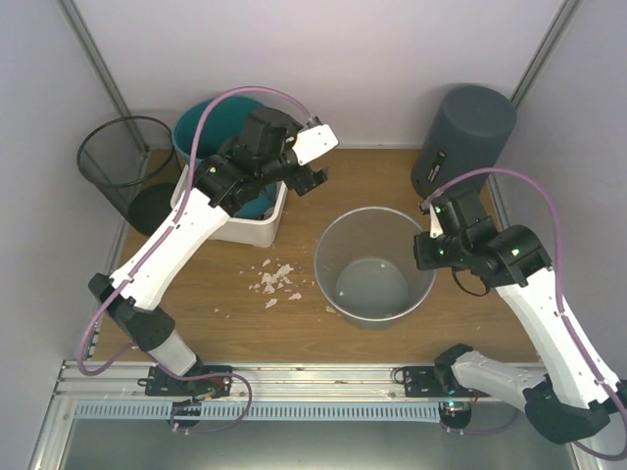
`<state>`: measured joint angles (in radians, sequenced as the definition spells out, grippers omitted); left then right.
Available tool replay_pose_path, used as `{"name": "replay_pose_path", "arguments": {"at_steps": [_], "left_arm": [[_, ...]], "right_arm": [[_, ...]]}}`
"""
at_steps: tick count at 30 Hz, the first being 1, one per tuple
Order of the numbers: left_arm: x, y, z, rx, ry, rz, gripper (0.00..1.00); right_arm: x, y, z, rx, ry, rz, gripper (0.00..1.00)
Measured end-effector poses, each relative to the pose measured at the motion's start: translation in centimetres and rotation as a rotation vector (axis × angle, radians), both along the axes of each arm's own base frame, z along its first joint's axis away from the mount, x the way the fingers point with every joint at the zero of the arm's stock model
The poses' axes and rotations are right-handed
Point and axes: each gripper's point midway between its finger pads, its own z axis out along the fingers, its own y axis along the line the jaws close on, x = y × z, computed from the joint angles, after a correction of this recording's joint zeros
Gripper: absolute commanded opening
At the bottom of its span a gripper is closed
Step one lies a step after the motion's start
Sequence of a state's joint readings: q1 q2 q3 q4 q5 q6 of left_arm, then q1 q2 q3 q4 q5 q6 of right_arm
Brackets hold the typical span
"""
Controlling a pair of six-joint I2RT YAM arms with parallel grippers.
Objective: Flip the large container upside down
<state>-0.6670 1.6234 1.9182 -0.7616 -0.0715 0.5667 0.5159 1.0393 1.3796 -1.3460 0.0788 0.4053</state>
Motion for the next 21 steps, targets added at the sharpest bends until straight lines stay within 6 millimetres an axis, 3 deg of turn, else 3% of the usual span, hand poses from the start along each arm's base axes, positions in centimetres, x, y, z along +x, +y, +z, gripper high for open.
{"name": "replay_pose_path", "arguments": {"at_steps": [3,6,12,14,17,21], "left_arm": [[-0.5,0.9,1.8,-0.037,-0.031,0.018,0.99],[-1.7,2.6,4.9,-0.096,-0.086,0.048,0.99],[-5.0,8.9,12.6,-0.226,-0.249,0.146,0.99],[-5.9,10.6,13.9,-0.249,-0.282,0.177,0.99],[-7.0,12.5,14.6,-0.265,-0.313,0.21,0.99],[-7.1,13.6,13.0,-0.243,-0.291,0.239,0.99]], "right_arm": [[1.4,-0.1,2.9,-0.008,-0.119,0.013,0.01],[3.0,0.3,5.1,-0.012,-0.234,0.046,0.01],[7.5,2.4,8.4,-0.101,-0.441,0.135,0.0],[9.1,3.2,9.2,-0.169,-0.51,0.168,0.01],[11.5,4.3,9.9,-0.303,-0.628,0.214,0.01],[14.9,5.2,9.5,-0.527,-0.766,0.257,0.01]]}}
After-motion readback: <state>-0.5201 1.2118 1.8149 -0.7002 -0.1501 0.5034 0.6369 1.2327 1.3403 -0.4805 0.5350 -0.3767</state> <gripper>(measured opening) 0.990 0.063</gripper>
